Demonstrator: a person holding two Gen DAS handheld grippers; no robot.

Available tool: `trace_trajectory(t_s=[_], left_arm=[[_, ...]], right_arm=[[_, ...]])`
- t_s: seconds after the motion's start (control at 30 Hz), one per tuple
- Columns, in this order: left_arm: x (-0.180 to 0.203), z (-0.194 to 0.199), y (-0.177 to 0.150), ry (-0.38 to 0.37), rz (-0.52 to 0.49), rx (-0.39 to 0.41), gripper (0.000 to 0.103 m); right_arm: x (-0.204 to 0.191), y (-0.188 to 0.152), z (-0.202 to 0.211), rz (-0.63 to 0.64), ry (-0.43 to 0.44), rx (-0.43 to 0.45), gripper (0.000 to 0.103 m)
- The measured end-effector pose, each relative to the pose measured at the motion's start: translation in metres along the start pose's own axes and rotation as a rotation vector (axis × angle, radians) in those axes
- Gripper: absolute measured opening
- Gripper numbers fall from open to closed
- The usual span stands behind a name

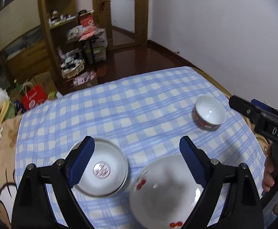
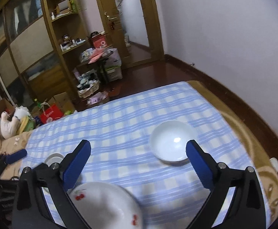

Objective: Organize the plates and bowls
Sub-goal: 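Move both open tools toward the white bowls on the cloth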

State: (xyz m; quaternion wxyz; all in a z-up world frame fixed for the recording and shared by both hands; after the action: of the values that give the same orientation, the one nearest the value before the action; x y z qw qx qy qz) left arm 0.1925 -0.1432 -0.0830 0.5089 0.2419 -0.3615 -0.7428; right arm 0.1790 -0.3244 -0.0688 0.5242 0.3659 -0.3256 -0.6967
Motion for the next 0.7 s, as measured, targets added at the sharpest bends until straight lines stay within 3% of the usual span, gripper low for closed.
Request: trace_trajectory(t_s=[0.3,0.7], left_arm=[[0.042,-0.032,0.033,-0.075,0.001,0.000,0.089],[0.078,-0.096,0.050,-0.101,-0.006,-0.046,0.089]], right_arm=[[0.039,0.010,-0.003,0.015,-0.048,0.048,0.103],[0.096,0.002,-0.041,-0.082,-0.090,0.007,0.098]])
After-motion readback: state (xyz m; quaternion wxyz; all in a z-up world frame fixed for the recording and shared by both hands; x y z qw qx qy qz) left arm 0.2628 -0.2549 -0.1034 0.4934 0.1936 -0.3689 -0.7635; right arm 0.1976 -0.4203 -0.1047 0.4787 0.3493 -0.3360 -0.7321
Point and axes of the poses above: each gripper's, at about its wrist camera, not at the fingertips, and z roughly against the way its jaws point, x to its right, y to its top, the point moved 9 cm from there along -z, roughly the way its jaws point, and after that the axes turned 9 degrees about x, right-handed, at the moved point
